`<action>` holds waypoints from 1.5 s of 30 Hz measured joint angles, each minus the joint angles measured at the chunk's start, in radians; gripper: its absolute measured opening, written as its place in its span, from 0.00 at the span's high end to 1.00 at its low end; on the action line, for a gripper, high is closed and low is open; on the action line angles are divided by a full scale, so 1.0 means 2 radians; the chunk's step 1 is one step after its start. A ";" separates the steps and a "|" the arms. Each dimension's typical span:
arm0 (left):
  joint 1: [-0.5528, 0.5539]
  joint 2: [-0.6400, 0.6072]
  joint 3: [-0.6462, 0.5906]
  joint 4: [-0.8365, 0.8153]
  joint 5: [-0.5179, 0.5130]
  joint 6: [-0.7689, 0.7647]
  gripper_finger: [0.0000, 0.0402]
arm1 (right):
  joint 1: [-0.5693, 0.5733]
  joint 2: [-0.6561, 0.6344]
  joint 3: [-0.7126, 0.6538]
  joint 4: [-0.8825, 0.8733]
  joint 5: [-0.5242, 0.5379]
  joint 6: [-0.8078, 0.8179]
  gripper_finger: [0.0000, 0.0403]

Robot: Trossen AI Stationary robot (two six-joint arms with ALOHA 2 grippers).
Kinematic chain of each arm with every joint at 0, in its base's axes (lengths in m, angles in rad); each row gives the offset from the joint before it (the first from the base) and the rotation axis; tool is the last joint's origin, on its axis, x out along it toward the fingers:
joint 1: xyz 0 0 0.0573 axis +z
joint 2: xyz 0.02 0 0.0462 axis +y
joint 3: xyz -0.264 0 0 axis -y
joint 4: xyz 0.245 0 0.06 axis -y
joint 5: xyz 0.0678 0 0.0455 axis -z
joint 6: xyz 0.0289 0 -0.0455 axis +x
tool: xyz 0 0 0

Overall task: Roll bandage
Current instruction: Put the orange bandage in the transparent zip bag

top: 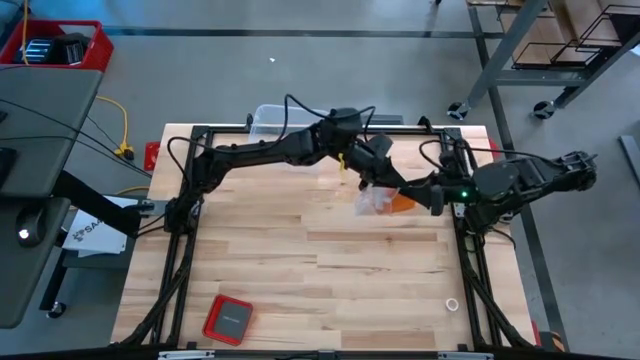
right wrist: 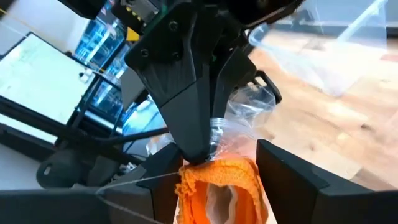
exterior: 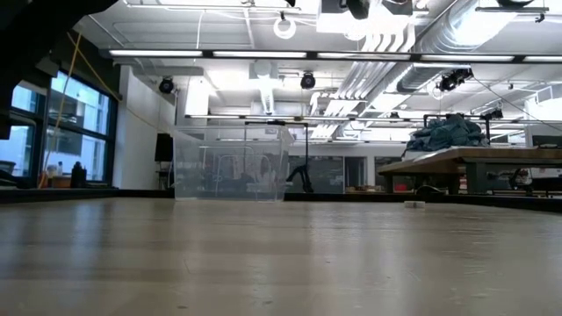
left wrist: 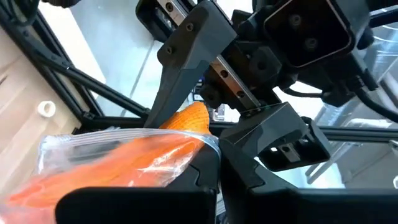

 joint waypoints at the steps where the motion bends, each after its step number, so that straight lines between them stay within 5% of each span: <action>1: 0.001 0.000 0.000 0.002 0.000 0.000 1.00 | 0.000 -0.001 0.000 0.004 0.003 -0.006 0.52; 13: 0.016 0.000 0.000 0.018 0.011 -0.008 1.00 | -0.001 -0.029 0.018 -0.018 0.058 -0.021 0.52; 29: 0.023 0.000 0.000 0.060 -0.045 -0.022 1.00 | -0.001 -0.034 0.018 -0.002 0.148 -0.036 0.52; 45: 0.036 0.000 0.000 0.147 -0.045 -0.051 1.00 | 0.000 -0.069 0.017 0.107 0.203 -0.192 0.52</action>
